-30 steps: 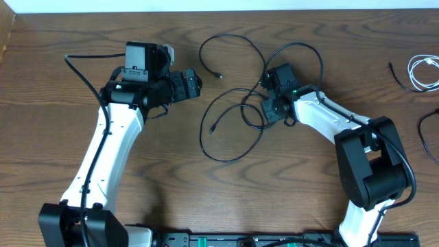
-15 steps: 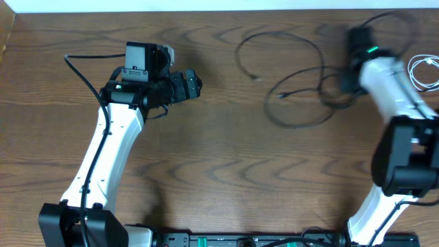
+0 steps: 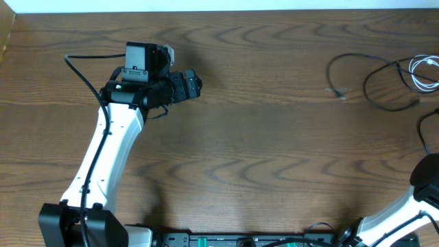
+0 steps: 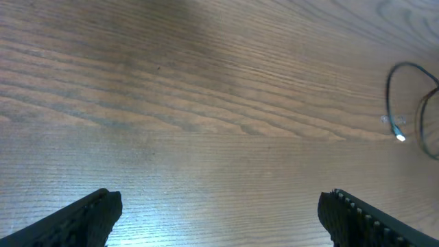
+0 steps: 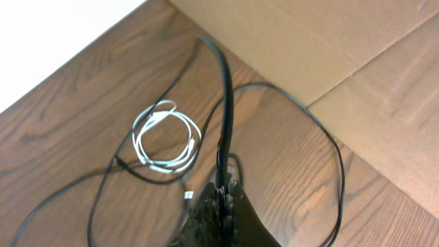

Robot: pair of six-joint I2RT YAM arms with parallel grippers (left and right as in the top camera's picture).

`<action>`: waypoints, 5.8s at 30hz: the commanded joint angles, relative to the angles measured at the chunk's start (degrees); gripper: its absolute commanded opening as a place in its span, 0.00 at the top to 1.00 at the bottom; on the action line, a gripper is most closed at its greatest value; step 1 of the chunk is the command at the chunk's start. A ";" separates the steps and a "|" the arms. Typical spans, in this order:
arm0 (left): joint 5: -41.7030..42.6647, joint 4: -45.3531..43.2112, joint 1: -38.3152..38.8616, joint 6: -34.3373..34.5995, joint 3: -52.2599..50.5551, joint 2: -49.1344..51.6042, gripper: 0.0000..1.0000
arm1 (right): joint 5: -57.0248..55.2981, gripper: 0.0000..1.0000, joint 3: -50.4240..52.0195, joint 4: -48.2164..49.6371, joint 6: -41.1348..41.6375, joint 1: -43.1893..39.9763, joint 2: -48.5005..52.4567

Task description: Untangle cables

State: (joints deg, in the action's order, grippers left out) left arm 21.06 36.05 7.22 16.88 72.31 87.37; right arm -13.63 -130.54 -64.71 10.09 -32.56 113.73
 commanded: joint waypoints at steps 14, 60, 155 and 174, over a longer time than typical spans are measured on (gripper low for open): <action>-0.35 0.17 -0.13 -0.09 0.24 -0.02 0.03 | 23.67 0.01 0.22 -8.61 -6.27 6.12 -0.04; -0.33 0.17 -0.15 -0.09 0.24 -0.02 0.02 | 24.09 0.01 14.47 -20.06 -14.51 21.20 -33.97; -15.10 -16.06 -5.73 -9.70 -18.86 -28.94 0.02 | 21.68 0.01 130.22 61.07 -20.44 30.73 -113.24; -15.15 -36.85 -14.93 -9.99 -62.01 -71.63 0.02 | 21.68 0.01 130.22 61.07 -20.46 30.73 -113.24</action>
State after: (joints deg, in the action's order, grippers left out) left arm 6.63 -0.10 -7.25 7.44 13.61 19.33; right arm 8.10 -0.51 -3.55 -9.96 -2.22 0.84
